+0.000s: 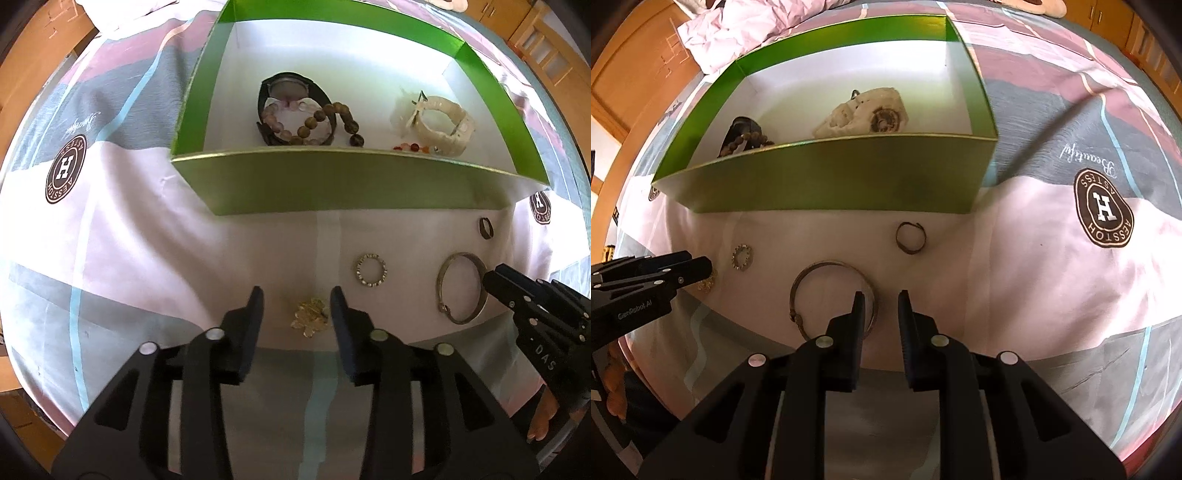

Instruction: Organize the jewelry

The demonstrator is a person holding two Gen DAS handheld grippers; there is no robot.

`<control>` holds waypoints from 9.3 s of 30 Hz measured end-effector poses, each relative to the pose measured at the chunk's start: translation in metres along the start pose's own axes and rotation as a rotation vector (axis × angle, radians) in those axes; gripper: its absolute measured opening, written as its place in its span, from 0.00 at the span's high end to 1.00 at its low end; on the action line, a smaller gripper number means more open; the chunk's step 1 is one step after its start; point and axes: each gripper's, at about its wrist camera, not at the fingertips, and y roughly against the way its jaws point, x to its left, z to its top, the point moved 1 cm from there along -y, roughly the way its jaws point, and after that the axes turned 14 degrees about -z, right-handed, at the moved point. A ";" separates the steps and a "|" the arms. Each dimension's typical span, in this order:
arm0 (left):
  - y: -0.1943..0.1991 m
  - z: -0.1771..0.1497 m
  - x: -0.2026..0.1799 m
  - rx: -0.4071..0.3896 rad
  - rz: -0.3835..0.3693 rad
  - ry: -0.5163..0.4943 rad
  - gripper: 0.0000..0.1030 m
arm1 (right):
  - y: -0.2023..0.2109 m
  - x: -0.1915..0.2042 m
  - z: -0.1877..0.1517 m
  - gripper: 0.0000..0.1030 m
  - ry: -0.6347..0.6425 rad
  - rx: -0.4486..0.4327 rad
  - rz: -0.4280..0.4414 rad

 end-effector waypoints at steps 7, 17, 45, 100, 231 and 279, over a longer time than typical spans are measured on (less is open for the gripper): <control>-0.004 -0.013 0.001 0.003 0.024 -0.004 0.63 | -0.005 0.013 0.001 0.82 0.029 0.006 -0.020; -0.010 -0.023 -0.014 0.001 0.023 -0.059 0.79 | -0.010 0.042 0.006 0.83 0.055 -0.026 -0.077; -0.034 -0.013 -0.047 0.002 0.076 -0.100 0.78 | -0.004 0.047 -0.006 0.91 0.117 -0.068 -0.103; 0.024 0.010 -0.039 -0.150 -0.087 -0.022 0.79 | 0.012 0.045 0.007 0.97 0.067 -0.116 -0.046; 0.034 0.070 -0.046 -0.464 0.051 -0.064 0.79 | 0.046 -0.010 0.083 0.97 -0.199 -0.439 0.016; 0.000 0.013 -0.019 -0.107 -0.003 0.020 0.37 | -0.001 0.007 0.023 0.68 -0.013 -0.012 0.120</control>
